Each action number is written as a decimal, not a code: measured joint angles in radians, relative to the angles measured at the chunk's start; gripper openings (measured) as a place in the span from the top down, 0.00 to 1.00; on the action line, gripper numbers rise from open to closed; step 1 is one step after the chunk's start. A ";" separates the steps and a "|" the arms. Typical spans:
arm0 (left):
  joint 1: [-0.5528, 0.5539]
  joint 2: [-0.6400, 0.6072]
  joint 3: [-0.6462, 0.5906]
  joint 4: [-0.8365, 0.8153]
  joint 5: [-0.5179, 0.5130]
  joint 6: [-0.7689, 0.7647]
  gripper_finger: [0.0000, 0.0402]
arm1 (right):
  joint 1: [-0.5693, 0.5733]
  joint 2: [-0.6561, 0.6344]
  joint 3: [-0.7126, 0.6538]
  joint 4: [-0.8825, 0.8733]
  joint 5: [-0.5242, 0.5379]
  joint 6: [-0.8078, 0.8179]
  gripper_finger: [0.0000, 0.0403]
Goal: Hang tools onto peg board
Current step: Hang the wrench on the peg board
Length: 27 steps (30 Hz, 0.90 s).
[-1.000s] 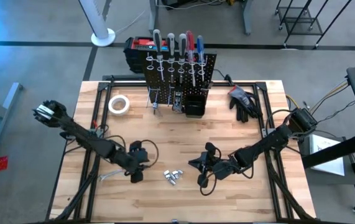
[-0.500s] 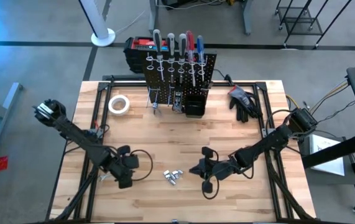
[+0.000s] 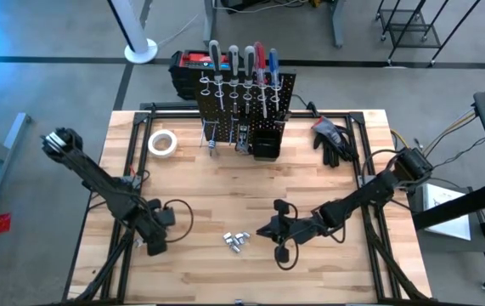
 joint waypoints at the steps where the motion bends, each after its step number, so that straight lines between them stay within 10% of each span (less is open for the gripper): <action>1: 0.000 -0.007 0.000 -0.019 -0.012 -0.009 0.72 | -0.001 0.007 0.000 0.005 0.000 0.000 0.95; 27: 0.003 0.078 -0.089 0.184 -0.146 -0.022 0.80 | -0.014 0.077 0.001 0.074 0.000 0.001 0.95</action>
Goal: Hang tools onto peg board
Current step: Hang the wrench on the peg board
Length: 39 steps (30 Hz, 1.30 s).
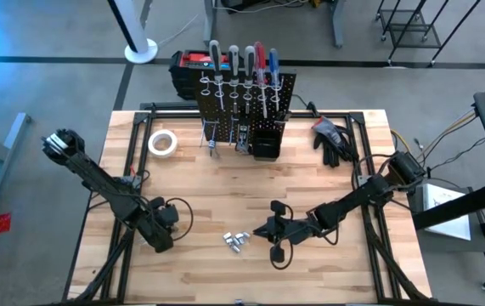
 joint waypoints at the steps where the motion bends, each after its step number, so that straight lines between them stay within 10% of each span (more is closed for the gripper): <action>1: 0.000 0.002 0.000 0.007 -0.007 -0.001 0.81 | 0.000 0.000 0.000 0.000 0.000 0.000 0.95; 39: 0.089 0.082 0.038 0.084 -0.058 0.027 0.84 | -0.006 0.000 0.000 0.002 0.000 0.018 0.95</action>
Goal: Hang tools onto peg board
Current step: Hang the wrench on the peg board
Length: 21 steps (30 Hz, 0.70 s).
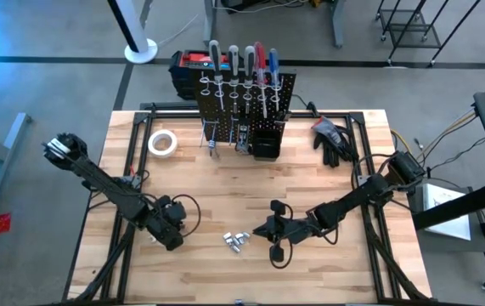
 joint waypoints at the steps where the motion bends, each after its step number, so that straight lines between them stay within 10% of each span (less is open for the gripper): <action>1: 0.000 0.015 0.000 0.007 -0.013 -0.001 0.84 | 0.000 0.000 0.000 0.000 0.000 0.001 0.95; 15: 0.007 0.117 0.032 0.027 -0.120 -0.091 0.99 | 0.000 0.000 0.016 0.000 0.000 0.008 0.95; 21: 0.017 0.115 0.075 0.031 -0.367 -0.112 1.00 | 0.000 0.006 0.033 0.013 0.006 0.034 0.95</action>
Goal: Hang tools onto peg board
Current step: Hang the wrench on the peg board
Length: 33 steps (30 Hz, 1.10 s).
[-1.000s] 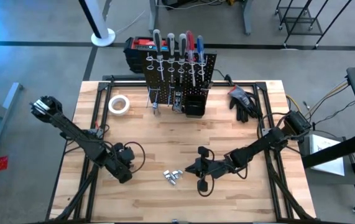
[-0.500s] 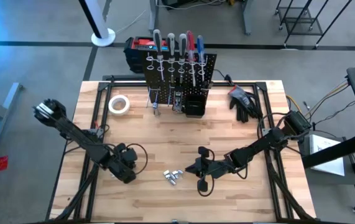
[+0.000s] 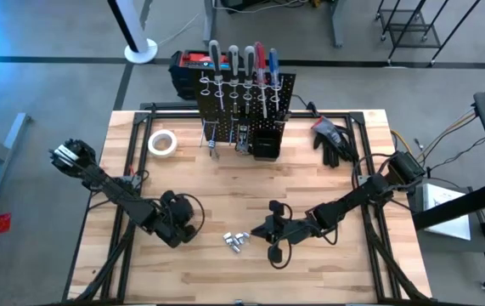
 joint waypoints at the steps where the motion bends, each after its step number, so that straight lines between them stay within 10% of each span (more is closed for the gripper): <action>1: 0.004 0.000 0.008 0.013 -0.030 -0.006 1.00 | 0.000 0.003 0.000 0.014 0.011 0.007 0.95; 13: 0.057 -0.003 0.068 0.251 -0.381 -0.036 1.00 | -0.020 0.227 0.036 0.474 0.119 -0.012 0.95; 33: 0.073 0.117 0.309 0.283 -0.502 0.165 1.00 | -0.095 0.402 0.410 0.189 0.249 -0.045 0.48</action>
